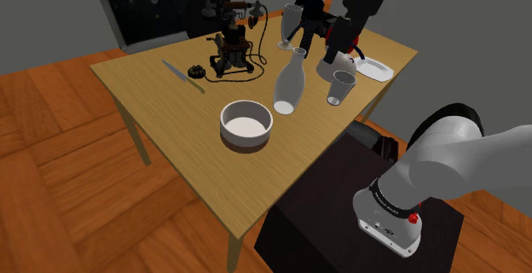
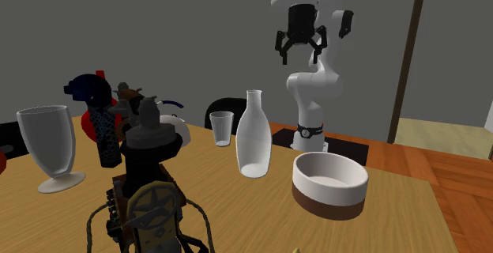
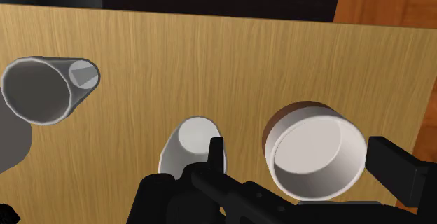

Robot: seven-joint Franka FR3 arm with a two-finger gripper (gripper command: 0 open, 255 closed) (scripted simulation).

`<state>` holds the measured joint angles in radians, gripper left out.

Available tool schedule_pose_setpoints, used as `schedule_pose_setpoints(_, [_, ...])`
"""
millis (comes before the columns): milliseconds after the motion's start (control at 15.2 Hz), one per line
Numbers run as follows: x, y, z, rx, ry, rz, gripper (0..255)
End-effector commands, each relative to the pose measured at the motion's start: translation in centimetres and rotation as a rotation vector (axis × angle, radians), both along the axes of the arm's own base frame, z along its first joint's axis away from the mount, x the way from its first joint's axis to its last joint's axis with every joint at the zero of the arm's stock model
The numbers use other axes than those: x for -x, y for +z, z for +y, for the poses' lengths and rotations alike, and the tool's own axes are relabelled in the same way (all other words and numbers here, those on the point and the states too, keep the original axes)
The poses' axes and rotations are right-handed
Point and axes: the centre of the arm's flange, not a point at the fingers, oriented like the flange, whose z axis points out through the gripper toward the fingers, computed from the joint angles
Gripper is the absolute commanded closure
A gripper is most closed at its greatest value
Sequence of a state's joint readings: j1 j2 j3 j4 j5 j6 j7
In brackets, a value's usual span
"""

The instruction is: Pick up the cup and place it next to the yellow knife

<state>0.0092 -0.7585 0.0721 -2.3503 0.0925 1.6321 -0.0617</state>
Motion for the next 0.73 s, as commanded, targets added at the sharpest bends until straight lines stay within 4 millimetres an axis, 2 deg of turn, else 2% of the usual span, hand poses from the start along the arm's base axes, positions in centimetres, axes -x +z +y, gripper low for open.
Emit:
schedule_pose_setpoints(0, [0.0, 0.0, 0.0, 0.000, 0.000, 0.000, 0])
schedule_pose_setpoints(660, [-1.8, -6.0, -12.2, -0.033, -0.015, 0.005, 0])
